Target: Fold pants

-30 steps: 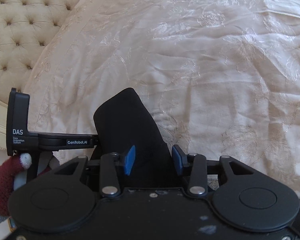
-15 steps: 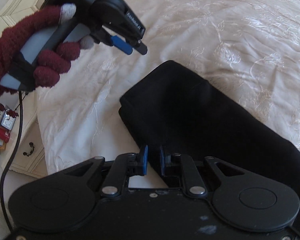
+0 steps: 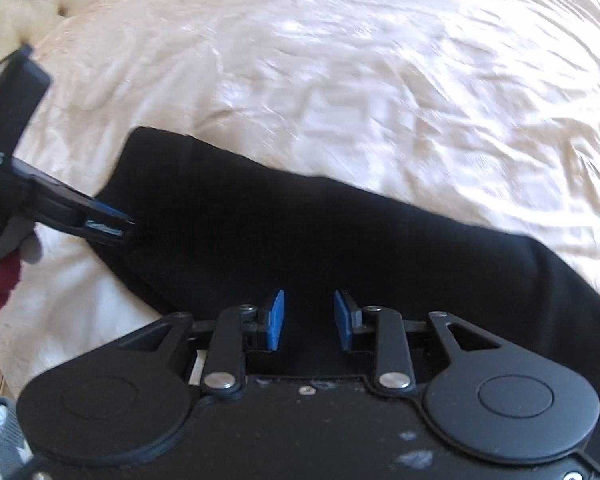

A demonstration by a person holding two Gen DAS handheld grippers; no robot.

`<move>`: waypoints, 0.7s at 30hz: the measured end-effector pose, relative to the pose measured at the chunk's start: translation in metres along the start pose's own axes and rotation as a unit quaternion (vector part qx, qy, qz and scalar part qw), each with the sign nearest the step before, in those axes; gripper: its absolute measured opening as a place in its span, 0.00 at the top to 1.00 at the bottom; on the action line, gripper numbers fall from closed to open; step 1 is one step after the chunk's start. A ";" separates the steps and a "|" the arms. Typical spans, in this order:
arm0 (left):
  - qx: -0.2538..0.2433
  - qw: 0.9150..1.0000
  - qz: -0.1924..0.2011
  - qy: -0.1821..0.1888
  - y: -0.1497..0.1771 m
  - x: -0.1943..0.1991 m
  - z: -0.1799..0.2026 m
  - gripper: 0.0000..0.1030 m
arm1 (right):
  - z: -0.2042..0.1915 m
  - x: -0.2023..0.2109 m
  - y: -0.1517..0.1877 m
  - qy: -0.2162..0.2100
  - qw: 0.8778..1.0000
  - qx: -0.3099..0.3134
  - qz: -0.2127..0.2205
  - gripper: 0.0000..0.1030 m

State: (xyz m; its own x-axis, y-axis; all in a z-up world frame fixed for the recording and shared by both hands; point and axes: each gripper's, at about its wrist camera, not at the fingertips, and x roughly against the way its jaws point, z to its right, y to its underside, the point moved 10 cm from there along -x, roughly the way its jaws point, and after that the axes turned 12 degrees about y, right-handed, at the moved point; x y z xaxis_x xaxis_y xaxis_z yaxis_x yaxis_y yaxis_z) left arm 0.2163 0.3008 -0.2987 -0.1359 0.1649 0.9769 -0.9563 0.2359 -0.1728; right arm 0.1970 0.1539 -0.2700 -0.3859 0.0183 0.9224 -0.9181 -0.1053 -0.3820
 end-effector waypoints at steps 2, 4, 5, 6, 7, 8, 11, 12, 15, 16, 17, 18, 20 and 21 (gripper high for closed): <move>0.001 1.000 -0.007 0.001 0.002 0.002 0.001 0.73 | 0.016 -0.012 0.026 0.019 0.999 -0.009 -0.047 0.70; 0.013 1.000 -0.017 0.009 0.003 0.005 0.002 0.73 | 0.023 -0.013 0.047 0.013 0.998 -0.026 -0.059 0.70; 0.021 0.999 -0.019 0.015 0.003 0.007 0.002 0.73 | 0.025 -0.010 0.051 0.008 0.998 -0.034 -0.054 0.70; 0.030 0.999 -0.020 0.025 0.002 0.011 0.004 0.73 | 0.026 -0.007 0.052 0.003 0.998 -0.039 -0.055 0.70; 0.035 0.999 -0.017 0.030 -0.001 0.015 0.006 0.74 | 0.028 -0.003 0.053 -0.002 0.997 -0.042 -0.058 0.70; 0.036 0.999 -0.009 0.035 -0.005 0.020 0.010 0.73 | 0.033 0.002 0.053 -0.006 0.997 -0.045 -0.056 0.70; 0.025 0.998 0.023 0.044 -0.024 0.034 0.034 0.73 | 0.053 0.021 0.034 -0.012 0.997 -0.071 -0.011 0.69; 0.020 0.998 0.033 0.048 -0.032 0.035 0.046 0.73 | 0.060 0.025 0.028 -0.012 0.997 -0.079 0.003 0.67; 0.015 0.997 0.040 0.066 -0.045 0.034 0.081 0.73 | 0.091 0.035 0.002 -0.007 0.994 -0.098 0.045 0.64; 0.015 0.996 0.039 0.079 -0.047 0.031 0.094 0.73 | 0.100 0.034 -0.005 -0.007 0.994 -0.097 0.049 0.63; 0.016 0.995 0.034 0.087 -0.045 0.027 0.105 0.73 | 0.109 0.033 -0.009 -0.006 0.994 -0.094 0.050 0.63; 0.015 0.995 0.029 0.092 -0.042 0.022 0.118 0.73 | 0.117 0.030 -0.014 -0.003 0.995 -0.090 0.050 0.63; 0.013 0.996 0.010 0.093 -0.029 0.008 0.134 0.73 | 0.130 0.020 -0.027 0.000 0.995 -0.087 0.050 0.62; 0.015 0.996 -0.005 0.086 -0.020 -0.001 0.136 0.73 | 0.137 0.016 -0.031 0.000 0.995 -0.088 0.046 0.62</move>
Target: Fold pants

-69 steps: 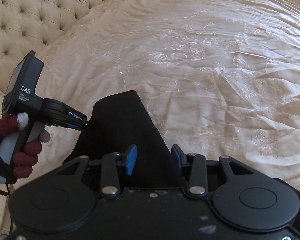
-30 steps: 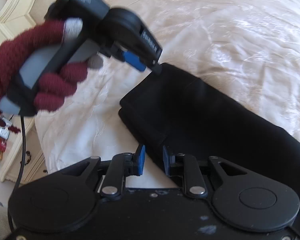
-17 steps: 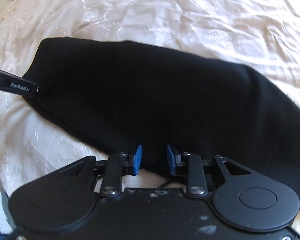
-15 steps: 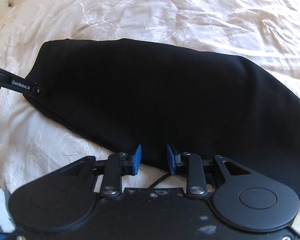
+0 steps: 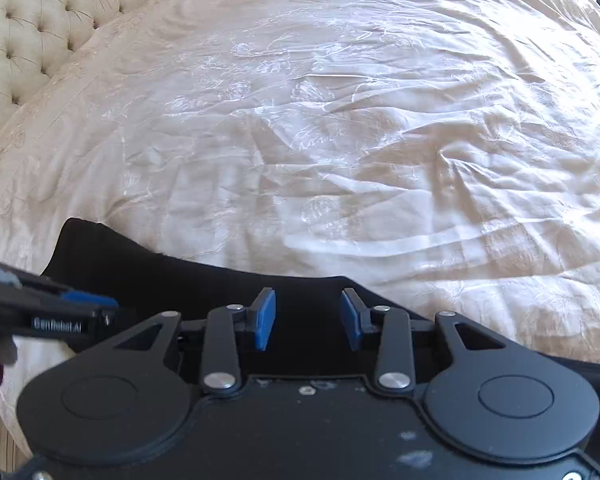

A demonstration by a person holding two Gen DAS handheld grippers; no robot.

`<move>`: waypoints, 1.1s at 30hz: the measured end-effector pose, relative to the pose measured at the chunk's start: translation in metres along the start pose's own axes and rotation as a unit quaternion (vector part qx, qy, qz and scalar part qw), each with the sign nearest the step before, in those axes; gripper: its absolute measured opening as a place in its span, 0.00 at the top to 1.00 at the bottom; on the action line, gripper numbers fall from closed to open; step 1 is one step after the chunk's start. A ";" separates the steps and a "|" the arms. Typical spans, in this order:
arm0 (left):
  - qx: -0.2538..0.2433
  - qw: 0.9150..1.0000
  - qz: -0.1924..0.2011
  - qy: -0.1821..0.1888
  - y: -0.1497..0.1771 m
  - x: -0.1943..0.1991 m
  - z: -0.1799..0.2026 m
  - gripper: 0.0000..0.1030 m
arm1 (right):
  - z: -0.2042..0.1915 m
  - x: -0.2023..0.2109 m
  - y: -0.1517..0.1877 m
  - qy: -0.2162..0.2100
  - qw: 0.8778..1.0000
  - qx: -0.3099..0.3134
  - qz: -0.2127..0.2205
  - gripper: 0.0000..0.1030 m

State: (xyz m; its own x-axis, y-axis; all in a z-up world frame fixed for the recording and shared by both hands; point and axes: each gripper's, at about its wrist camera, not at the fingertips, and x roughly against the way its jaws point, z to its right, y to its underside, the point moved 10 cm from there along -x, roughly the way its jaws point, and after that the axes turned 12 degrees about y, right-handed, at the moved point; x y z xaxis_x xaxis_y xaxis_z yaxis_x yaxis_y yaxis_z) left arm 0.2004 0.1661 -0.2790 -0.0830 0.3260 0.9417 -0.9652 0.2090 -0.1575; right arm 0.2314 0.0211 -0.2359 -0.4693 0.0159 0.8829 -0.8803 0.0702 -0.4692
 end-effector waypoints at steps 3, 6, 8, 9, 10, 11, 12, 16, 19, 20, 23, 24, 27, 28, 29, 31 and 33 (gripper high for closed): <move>0.010 0.999 -0.024 -0.019 0.032 -0.025 0.000 0.73 | 0.013 -0.020 -0.010 -0.008 1.000 -0.010 -0.020 0.61; -0.013 0.999 -0.005 -0.039 0.043 -0.023 0.002 0.73 | 0.024 -0.038 -0.014 -0.023 0.999 -0.008 -0.041 0.61; -0.008 0.999 -0.006 -0.043 0.044 -0.022 0.001 0.73 | 0.023 -0.049 -0.015 -0.044 0.997 0.003 -0.061 0.60; -0.001 0.999 -0.006 -0.042 0.044 -0.021 0.000 0.73 | 0.022 -0.053 -0.014 -0.052 0.996 0.008 -0.068 0.60; 0.012 0.999 -0.007 -0.039 0.043 -0.021 -0.003 0.73 | 0.020 -0.055 -0.013 -0.060 0.995 0.014 -0.074 0.60; 0.023 0.999 -0.006 -0.036 0.042 -0.021 -0.005 0.73 | 0.017 -0.057 -0.010 -0.067 0.994 0.018 -0.082 0.60; 0.032 0.999 -0.006 -0.033 0.042 -0.020 -0.007 0.73 | 0.015 -0.058 -0.007 -0.072 0.993 0.020 -0.090 0.60; 0.048 0.999 -0.002 -0.025 0.042 -0.012 -0.011 0.73 | 0.009 -0.041 0.001 -0.095 0.992 0.023 -0.084 0.61; 0.040 0.999 0.004 -0.020 0.031 0.001 -0.012 0.73 | 0.002 -0.020 0.017 -0.100 0.991 0.057 -0.063 0.65; 0.034 0.999 0.013 -0.017 0.025 0.008 -0.010 0.73 | -0.001 -0.016 0.022 -0.100 0.991 0.065 -0.061 0.67; 0.016 0.998 0.060 -0.006 -0.005 0.032 -0.001 0.73 | -0.008 -0.005 0.041 -0.095 0.991 0.085 -0.051 0.70; 0.016 0.997 0.073 -0.003 -0.015 0.037 0.001 0.73 | -0.010 -0.003 0.045 -0.095 0.990 0.088 -0.050 0.70; 0.025 0.995 0.093 0.007 -0.051 0.039 0.002 0.73 | -0.016 0.002 0.060 -0.085 0.990 0.103 -0.043 0.69; 0.025 0.995 0.095 0.003 -0.062 0.035 0.001 0.73 | -0.017 0.003 0.065 -0.081 0.990 0.107 -0.041 0.69; 0.021 0.995 0.093 -0.007 -0.069 0.028 0.000 0.73 | -0.018 0.003 0.066 -0.077 0.990 0.107 -0.040 0.68; 0.017 0.997 0.065 -0.041 -0.073 0.008 -0.003 0.73 | -0.019 0.002 0.067 -0.072 0.991 0.109 -0.039 0.67; 0.019 0.998 0.026 -0.045 -0.062 -0.014 -0.009 0.73 | -0.019 0.003 0.065 -0.069 0.991 0.110 -0.035 0.66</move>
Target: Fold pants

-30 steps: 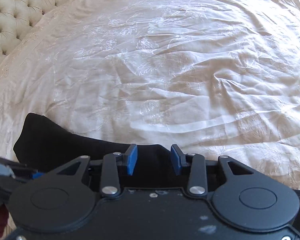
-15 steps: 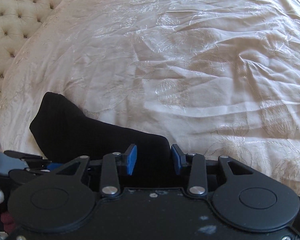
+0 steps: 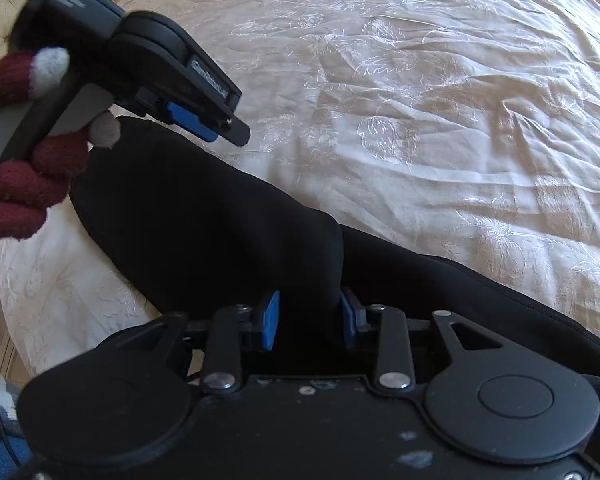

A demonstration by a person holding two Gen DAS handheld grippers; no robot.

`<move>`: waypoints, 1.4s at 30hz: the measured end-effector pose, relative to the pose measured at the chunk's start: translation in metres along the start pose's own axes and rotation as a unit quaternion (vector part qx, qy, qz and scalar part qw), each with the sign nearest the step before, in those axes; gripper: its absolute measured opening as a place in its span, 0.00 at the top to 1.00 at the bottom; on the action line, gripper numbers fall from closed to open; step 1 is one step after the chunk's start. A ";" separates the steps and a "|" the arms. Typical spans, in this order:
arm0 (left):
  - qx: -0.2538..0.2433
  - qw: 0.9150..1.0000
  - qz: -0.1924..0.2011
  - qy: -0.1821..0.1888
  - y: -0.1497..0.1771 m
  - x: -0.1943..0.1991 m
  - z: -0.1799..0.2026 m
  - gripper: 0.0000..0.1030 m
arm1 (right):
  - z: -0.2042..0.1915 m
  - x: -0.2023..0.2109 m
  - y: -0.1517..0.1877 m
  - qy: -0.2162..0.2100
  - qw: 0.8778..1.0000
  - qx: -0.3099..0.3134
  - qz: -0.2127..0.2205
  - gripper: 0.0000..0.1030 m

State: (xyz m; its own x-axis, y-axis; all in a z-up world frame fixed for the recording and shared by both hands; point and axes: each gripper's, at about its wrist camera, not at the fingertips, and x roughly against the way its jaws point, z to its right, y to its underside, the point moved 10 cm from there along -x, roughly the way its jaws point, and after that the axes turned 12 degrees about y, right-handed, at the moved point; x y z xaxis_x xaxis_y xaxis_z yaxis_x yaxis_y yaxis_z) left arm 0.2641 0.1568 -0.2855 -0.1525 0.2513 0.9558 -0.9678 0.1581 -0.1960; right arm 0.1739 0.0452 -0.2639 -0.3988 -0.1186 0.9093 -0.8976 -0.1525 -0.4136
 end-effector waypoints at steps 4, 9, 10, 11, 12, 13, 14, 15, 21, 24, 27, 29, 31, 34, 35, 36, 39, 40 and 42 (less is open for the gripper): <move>-0.014 1.000 0.005 0.007 0.033 -0.003 -0.001 0.73 | 0.001 0.004 -0.007 0.007 1.000 0.007 0.021 0.65; 0.005 0.999 0.033 0.030 0.063 0.015 -0.009 0.73 | 0.010 0.010 -0.022 0.000 0.998 -0.031 0.050 0.64; 0.006 0.999 0.038 0.032 0.065 0.019 -0.009 0.73 | 0.011 0.009 -0.027 -0.009 0.998 -0.040 0.047 0.64; 0.005 0.999 0.041 0.032 0.068 0.020 -0.009 0.73 | 0.012 0.008 -0.030 -0.017 0.998 -0.045 0.043 0.64; 0.004 0.999 0.044 0.032 0.069 0.022 -0.009 0.73 | 0.012 0.005 -0.036 -0.030 0.997 -0.055 0.037 0.64; 0.004 0.998 0.047 0.031 0.068 0.027 -0.008 0.73 | 0.014 0.002 -0.042 -0.041 0.996 -0.067 0.032 0.63; 0.004 0.998 0.049 0.030 0.069 0.029 -0.008 0.73 | 0.014 0.001 -0.048 -0.052 0.995 -0.077 0.030 0.63; 0.004 0.998 0.051 0.030 0.070 0.029 -0.006 0.73 | 0.014 0.000 -0.054 -0.063 0.994 -0.083 0.029 0.63; -0.009 0.997 0.068 0.030 0.070 0.029 -0.002 0.73 | 0.004 -0.015 -0.075 -0.117 0.986 -0.113 -0.035 0.62; -0.029 0.996 0.075 0.027 0.076 0.032 0.001 0.73 | -0.008 -0.027 -0.074 -0.130 0.984 -0.099 -0.068 0.62; -0.042 0.995 0.080 0.029 0.082 0.035 0.002 0.73 | -0.024 -0.035 -0.065 -0.140 0.983 -0.065 -0.096 0.62; -0.044 0.995 0.085 0.033 0.086 0.038 0.002 0.74 | -0.033 -0.036 -0.059 -0.160 0.979 -0.052 -0.117 0.62; -0.044 0.994 0.097 0.037 0.086 0.045 0.001 0.74 | -0.042 -0.031 -0.054 -0.184 0.974 -0.043 -0.121 0.68; -0.028 0.990 0.132 0.044 0.083 0.064 -0.003 0.74 | -0.051 -0.017 -0.051 -0.186 0.978 -0.011 -0.090 0.93; -0.019 0.988 0.145 0.047 0.081 0.070 -0.006 0.74 | -0.051 -0.014 -0.052 -0.177 0.981 -0.003 -0.076 0.93; -0.008 0.987 0.154 0.051 0.079 0.076 -0.009 0.73 | -0.048 -0.008 -0.054 -0.166 0.985 0.002 -0.052 0.93; 0.012 0.990 0.138 0.034 0.079 0.070 -0.020 0.73 | -0.035 0.004 -0.068 -0.127 0.992 -0.016 0.009 0.93; 0.011 0.994 0.111 0.021 0.082 0.059 -0.024 0.73 | -0.030 0.006 -0.075 -0.112 0.993 -0.022 0.026 0.93; 0.006 0.999 0.043 0.000 0.094 0.031 -0.032 0.73 | -0.025 0.003 -0.087 -0.080 0.995 -0.018 0.049 0.95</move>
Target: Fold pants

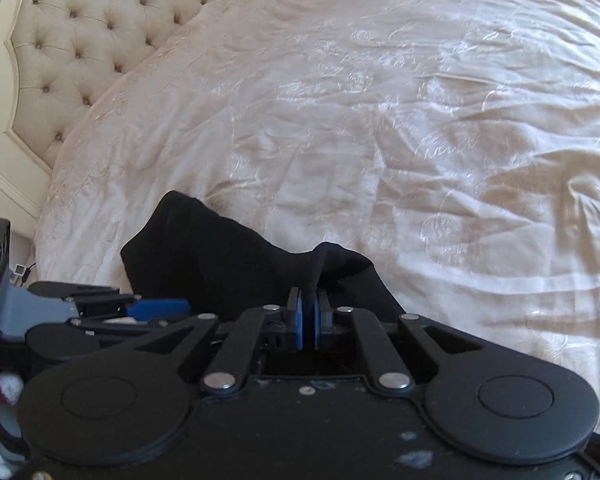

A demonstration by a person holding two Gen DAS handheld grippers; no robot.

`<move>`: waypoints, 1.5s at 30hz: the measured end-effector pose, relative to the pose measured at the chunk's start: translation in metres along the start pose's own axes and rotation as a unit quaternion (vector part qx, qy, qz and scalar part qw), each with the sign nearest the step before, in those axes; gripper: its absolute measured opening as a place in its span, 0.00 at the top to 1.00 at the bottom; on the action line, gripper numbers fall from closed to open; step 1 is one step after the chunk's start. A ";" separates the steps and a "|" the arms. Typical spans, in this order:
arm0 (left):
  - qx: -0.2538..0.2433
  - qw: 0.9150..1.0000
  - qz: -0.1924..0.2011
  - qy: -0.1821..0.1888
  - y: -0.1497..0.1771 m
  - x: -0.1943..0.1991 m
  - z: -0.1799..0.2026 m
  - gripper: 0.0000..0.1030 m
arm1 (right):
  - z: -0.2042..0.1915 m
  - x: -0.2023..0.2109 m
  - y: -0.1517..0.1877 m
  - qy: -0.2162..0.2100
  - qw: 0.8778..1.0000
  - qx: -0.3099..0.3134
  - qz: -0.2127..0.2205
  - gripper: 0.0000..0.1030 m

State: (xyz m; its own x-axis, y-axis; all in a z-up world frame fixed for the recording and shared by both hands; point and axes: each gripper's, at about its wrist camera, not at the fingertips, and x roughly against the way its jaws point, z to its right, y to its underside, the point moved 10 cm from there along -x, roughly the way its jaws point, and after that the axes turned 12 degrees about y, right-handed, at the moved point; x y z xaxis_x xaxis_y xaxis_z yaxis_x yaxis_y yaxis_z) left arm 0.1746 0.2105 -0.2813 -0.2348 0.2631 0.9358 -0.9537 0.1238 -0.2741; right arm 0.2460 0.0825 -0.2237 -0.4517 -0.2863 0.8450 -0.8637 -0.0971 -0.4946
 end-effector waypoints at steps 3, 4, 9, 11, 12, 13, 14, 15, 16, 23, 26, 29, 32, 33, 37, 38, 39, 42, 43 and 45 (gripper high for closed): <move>-0.028 0.999 -0.035 -0.015 0.012 -0.019 -0.002 0.73 | 0.003 -0.014 -0.014 0.050 0.998 0.034 0.015 0.96; -0.037 0.999 -0.036 -0.018 0.012 -0.019 0.000 0.73 | 0.007 -0.023 -0.017 0.067 0.996 0.049 0.014 0.96; -0.030 0.998 -0.045 -0.008 0.010 -0.018 0.003 0.73 | 0.023 -0.067 -0.013 0.123 0.987 0.096 -0.023 0.94; -0.021 0.999 -0.045 0.005 0.008 -0.012 0.003 0.74 | 0.034 -0.072 -0.014 0.149 0.984 0.091 -0.029 0.90; -0.016 0.999 -0.040 0.012 0.006 -0.007 0.002 0.74 | 0.038 -0.069 -0.018 0.158 0.984 0.082 -0.021 0.87; -0.012 0.999 -0.031 0.017 0.003 -0.001 0.002 0.73 | 0.043 -0.058 -0.024 0.175 0.982 0.066 0.001 0.83; -0.007 1.000 -0.018 0.018 0.000 0.005 -0.001 0.73 | 0.045 -0.046 -0.030 0.179 0.982 0.055 0.024 0.83; -0.001 1.000 -0.006 0.017 -0.004 0.011 -0.004 0.73 | 0.044 -0.036 -0.033 0.171 0.983 0.048 0.041 0.83; 0.009 1.000 0.007 0.016 -0.008 0.017 -0.009 0.73 | 0.038 -0.020 -0.035 0.142 0.987 0.041 0.059 0.83; 0.062 0.998 0.004 -0.017 -0.011 0.009 -0.043 0.73 | -0.012 -0.025 0.001 0.049 0.993 0.108 0.006 0.84; 0.069 0.997 -0.004 -0.018 -0.003 0.008 -0.048 0.73 | -0.016 -0.059 0.012 0.077 0.986 0.144 -0.030 0.88; 0.058 0.998 -0.035 -0.014 0.011 0.003 -0.047 0.73 | 0.008 -0.085 0.007 0.123 0.984 0.118 -0.053 1.00; 0.036 0.999 -0.035 -0.013 0.015 0.009 -0.040 0.73 | 0.020 -0.085 -0.006 0.147 0.984 0.088 -0.052 0.97; 0.036 0.999 -0.025 -0.011 0.012 0.014 -0.036 0.73 | 0.021 -0.079 -0.008 0.150 0.984 0.081 -0.046 0.90; 0.054 0.998 0.031 -0.015 -0.006 0.034 -0.044 0.73 | 0.010 -0.034 -0.004 0.123 0.991 0.058 -0.005 0.86; 0.061 0.997 0.041 -0.020 -0.013 0.036 -0.049 0.73 | 0.007 -0.026 0.003 0.119 0.991 0.057 -0.006 0.86; 0.066 0.996 0.047 -0.027 -0.017 0.035 -0.054 0.73 | 0.003 -0.019 0.011 0.116 0.992 0.057 -0.010 0.86; 0.073 0.996 0.027 -0.046 -0.021 0.025 -0.072 0.73 | 0.001 -0.009 0.051 0.125 0.990 0.046 -0.041 0.86; 0.072 0.996 0.010 -0.053 -0.016 0.018 -0.074 0.73 | 0.003 -0.007 0.067 0.137 0.988 0.039 -0.057 0.86; 0.055 0.996 -0.031 -0.062 -0.003 0.007 -0.077 0.73 | 0.011 -0.004 0.095 0.158 0.984 0.015 -0.084 0.85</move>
State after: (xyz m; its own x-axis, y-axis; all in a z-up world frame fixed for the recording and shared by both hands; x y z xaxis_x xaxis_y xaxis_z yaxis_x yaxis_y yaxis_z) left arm 0.1904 0.2857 -0.2914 -0.1900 0.1364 0.9723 -0.9803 0.0279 -0.1955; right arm 0.1688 0.0640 -0.2766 -0.3551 0.0454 0.9337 -0.9268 -0.1477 -0.3453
